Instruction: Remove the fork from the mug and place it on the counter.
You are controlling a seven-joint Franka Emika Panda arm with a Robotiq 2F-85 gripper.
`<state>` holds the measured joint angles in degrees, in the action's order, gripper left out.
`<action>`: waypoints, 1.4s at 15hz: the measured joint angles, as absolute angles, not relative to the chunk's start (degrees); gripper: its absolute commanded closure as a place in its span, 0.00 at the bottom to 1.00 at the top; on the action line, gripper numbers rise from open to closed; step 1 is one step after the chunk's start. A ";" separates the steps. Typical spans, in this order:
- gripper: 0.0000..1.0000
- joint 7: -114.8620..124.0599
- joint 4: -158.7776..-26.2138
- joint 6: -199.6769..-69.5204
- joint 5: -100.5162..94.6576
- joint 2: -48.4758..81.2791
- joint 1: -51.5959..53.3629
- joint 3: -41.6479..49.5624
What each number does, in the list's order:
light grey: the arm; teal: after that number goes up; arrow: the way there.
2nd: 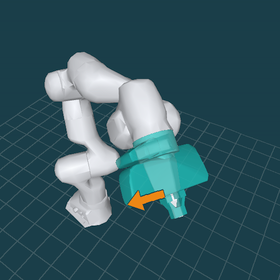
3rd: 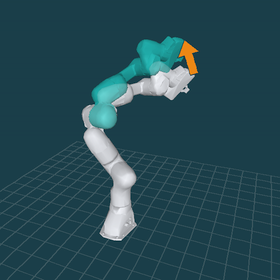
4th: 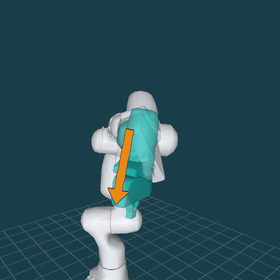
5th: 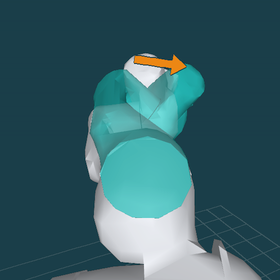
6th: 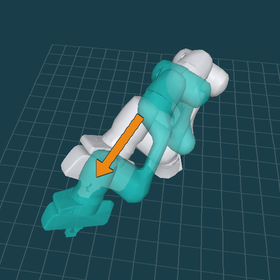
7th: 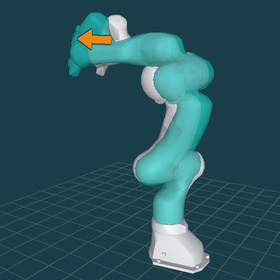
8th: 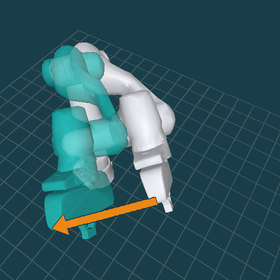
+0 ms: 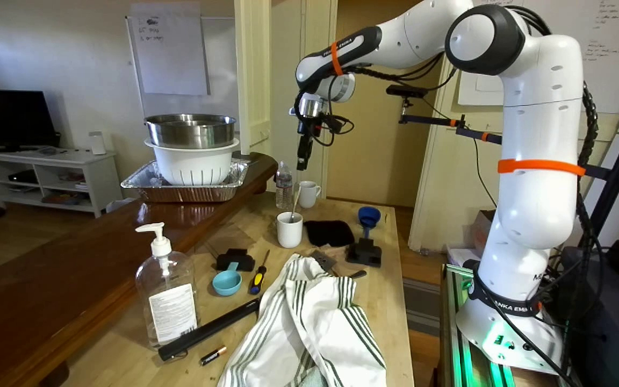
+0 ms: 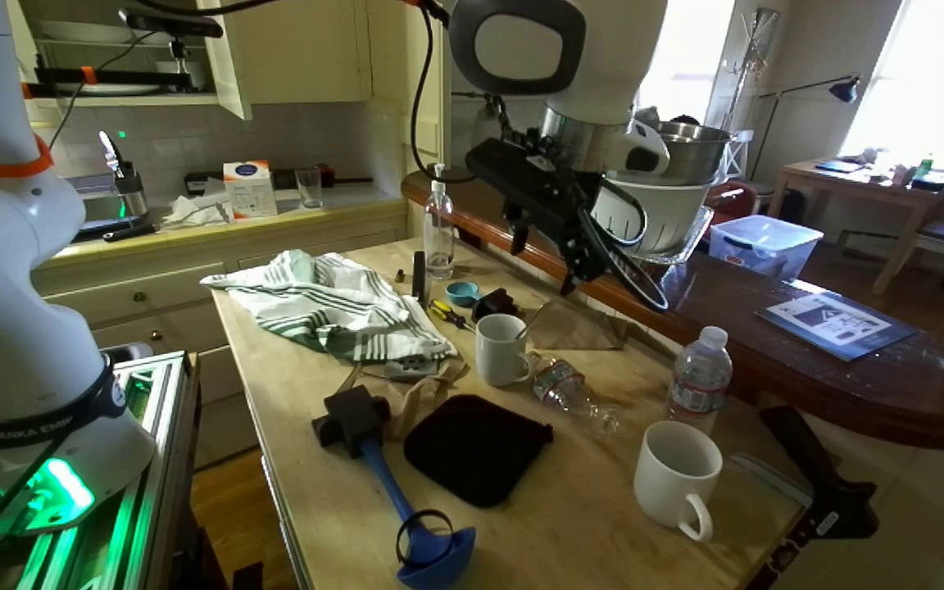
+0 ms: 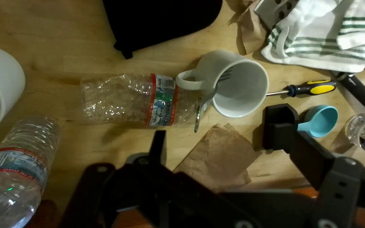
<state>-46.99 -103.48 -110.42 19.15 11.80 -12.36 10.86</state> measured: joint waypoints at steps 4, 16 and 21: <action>0.04 -44.77 -103.43 -112.28 21.71 14.29 -13.00 9.66; 0.38 -40.29 -103.37 -113.48 22.93 16.26 -14.80 8.32; 0.40 -39.35 -103.34 -113.48 22.93 16.30 -15.02 8.14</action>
<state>-39.35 -103.34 -113.48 22.93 16.30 -15.02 8.14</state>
